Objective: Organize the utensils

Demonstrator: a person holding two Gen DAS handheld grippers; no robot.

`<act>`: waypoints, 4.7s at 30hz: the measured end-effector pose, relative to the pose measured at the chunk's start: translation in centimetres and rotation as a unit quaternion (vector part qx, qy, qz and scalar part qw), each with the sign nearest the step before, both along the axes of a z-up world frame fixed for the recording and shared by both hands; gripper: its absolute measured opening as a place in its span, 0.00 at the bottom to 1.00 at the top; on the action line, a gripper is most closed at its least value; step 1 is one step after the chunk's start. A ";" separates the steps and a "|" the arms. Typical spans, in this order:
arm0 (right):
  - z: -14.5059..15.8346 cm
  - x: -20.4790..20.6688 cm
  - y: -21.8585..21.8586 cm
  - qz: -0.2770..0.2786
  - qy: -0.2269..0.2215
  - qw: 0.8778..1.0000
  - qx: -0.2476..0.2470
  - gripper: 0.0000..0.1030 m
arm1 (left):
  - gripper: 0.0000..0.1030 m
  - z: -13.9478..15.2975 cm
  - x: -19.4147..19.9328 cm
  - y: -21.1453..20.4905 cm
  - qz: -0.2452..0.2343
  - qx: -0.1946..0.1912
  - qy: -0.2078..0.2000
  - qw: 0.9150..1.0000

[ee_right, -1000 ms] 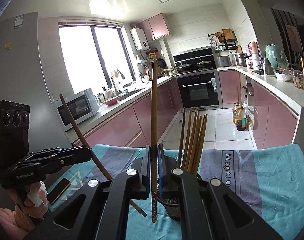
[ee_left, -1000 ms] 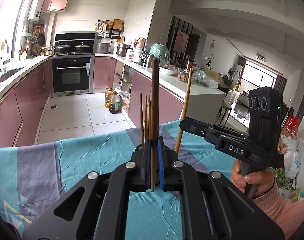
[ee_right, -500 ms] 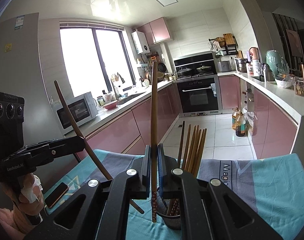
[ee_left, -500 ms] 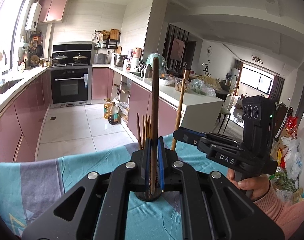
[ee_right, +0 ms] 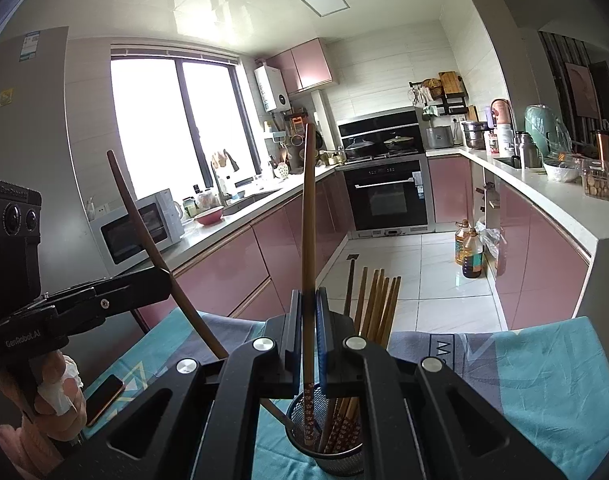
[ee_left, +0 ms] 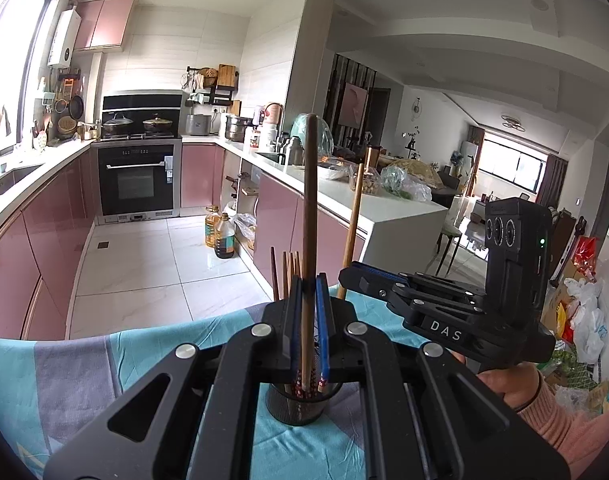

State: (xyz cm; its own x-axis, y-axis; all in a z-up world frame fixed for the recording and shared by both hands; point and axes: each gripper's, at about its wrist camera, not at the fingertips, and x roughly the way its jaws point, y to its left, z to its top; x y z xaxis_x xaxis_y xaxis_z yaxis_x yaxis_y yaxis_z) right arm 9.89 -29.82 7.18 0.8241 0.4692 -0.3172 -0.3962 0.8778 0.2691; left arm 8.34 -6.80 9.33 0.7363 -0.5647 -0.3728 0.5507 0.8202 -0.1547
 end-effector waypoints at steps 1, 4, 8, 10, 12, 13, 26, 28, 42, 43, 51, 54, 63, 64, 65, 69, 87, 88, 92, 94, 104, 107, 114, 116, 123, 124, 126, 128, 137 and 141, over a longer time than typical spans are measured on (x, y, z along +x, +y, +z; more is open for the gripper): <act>-0.1 0.1 0.0 -0.001 0.001 1.000 0.000 0.05 | 0.07 -0.2 0.0 -0.1 0.001 0.002 0.002 1.000; -0.4 0.2 0.0 -0.006 0.004 1.000 -0.001 0.05 | 0.07 -0.4 0.3 -0.2 0.000 0.005 0.007 1.000; -0.7 0.4 0.2 -0.013 0.007 1.000 -0.006 0.05 | 0.07 -0.6 0.6 -0.5 -0.002 0.008 0.014 1.000; -0.8 0.6 0.2 -0.015 0.009 1.000 -0.006 0.05 | 0.07 -0.8 0.7 -0.6 -0.002 0.010 0.016 1.000; -1.0 0.7 0.4 -0.018 0.011 1.000 -0.007 0.05 | 0.07 -0.9 0.8 -0.6 -0.002 0.011 0.018 1.000; -1.0 0.8 0.4 -0.018 0.012 1.000 -0.007 0.05 | 0.07 -1.0 0.8 -0.4 -0.003 0.011 0.019 1.000; -1.6 1.8 0.2 -0.019 0.023 1.000 -0.008 0.05 | 0.07 -0.8 2.2 -1.6 -0.003 0.022 0.036 0.999; -1.7 1.8 0.2 -0.019 0.024 0.999 -0.008 0.05 | 0.07 -1.0 2.5 -1.8 -0.003 0.023 0.038 0.999; -2.6 2.4 0.4 -0.021 0.035 0.999 -0.007 0.05 | 0.07 -1.5 3.0 -2.2 -0.002 0.030 0.049 0.998; -2.7 2.4 0.5 -0.021 0.036 0.999 -0.007 0.05 | 0.07 -1.5 3.0 -2.3 -0.002 0.031 0.050 0.998; -3.2 2.5 0.6 -0.024 0.041 0.999 -0.007 0.05 | 0.07 -1.9 3.3 -2.7 -0.004 0.037 0.058 0.998; -3.6 2.7 0.7 -0.025 0.046 0.999 -0.006 0.05 | 0.07 -2.0 3.4 -3.0 -0.006 0.043 0.060 0.997; -5.0 3.4 1.0 -0.017 0.069 0.997 -0.006 0.05 | 0.07 -3.1 4.5 -3.9 -0.017 0.068 0.082 0.994; -5.2 3.5 1.0 -0.015 0.073 0.997 -0.007 0.05 | 0.07 -3.3 4.7 -4.0 -0.020 0.070 0.085 0.994; -5.3 3.6 1.1 -0.015 0.076 0.997 -0.007 0.05 | 0.07 -3.4 4.9 -4.0 -0.020 0.070 0.087 0.994; -5.9 3.9 1.2 -0.015 0.090 0.996 -0.010 0.06 | 0.07 -4.0 5.8 -4.4 -0.017 0.074 0.097 0.992; -6.6 2.1 0.4 -0.015 0.092 0.996 -0.017 0.33 | 0.35 -6.7 6.1 -2.4 0.012 0.044 0.092 0.995; -6.6 1.8 0.5 -0.015 0.089 0.996 -0.019 0.40 | 0.42 -6.7 6.0 -2.0 0.021 0.040 0.088 0.995; -6.5 0.0 0.9 -0.026 0.065 0.997 -0.046 0.62 | 0.64 -6.9 4.9 0.4 0.072 0.031 0.065 0.995; -6.6 -0.8 1.1 -0.032 0.054 0.997 -0.053 0.75 | 0.77 -7.0 4.3 1.2 0.094 0.034 0.050 0.994; -6.5 -4.6 3.1 -0.052 -0.007 0.994 -0.092 0.93 | 0.95 -7.2 0.3 5.1 0.186 0.037 -0.011 0.982; -6.5 -5.6 3.7 -0.060 -0.022 0.993 -0.102 0.93 | 0.95 -7.3 -1.7 5.7 0.199 0.029 -0.025 0.979; -5.9 -7.3 4.6 -0.075 -0.045 0.991 -0.103 0.93 | 0.95 -6.6 -5.1 6.2 0.220 0.030 -0.064 0.973; -5.8 -7.8 4.7 -0.078 -0.050 0.990 -0.105 0.93 | 0.95 -6.5 -6.0 6.3 0.227 0.035 -0.078 0.970; -5.4 -8.8 5.0 -0.078 -0.059 0.991 -0.094 0.93 | 0.95 -6.0 -8.6 6.5 0.241 0.039 -0.106 0.964; -5.4 -8.8 5.0 -0.078 -0.060 0.991 -0.094 0.93 | 0.95 -5.9 -8.7 6.6 0.242 0.038 -0.109 0.963; -5.3 -9.1 5.1 -0.079 -0.065 0.990 -0.094 0.93 | 0.95 -5.8 -9.3 6.7 0.245 0.036 -0.112 0.962; -5.3 -9.4 5.4 -0.079 -0.068 0.990 -0.095 0.93 | 0.95 -5.8 -9.7 6.8 0.245 0.035 -0.112 0.962; -5.0 -10.2 5.9 -0.078 -0.083 0.989 -0.097 0.93 | 0.95 -5.4 -10.9 7.2 0.252 0.031 -0.116 0.960; -5.1 -10.1 5.9 -0.078 -0.083 0.989 -0.096 0.93 | 0.95 -5.2 -10.9 7.3 0.255 0.029 -0.117 0.960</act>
State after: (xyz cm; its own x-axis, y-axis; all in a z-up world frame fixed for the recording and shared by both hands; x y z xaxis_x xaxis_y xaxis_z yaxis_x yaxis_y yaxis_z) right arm -0.25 -23.89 2.12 0.9300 0.2767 -0.2420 -0.2770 0.9603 0.0334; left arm -2.58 0.54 4.14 0.9786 -0.0928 -0.1838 0.0903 0.9957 -0.0219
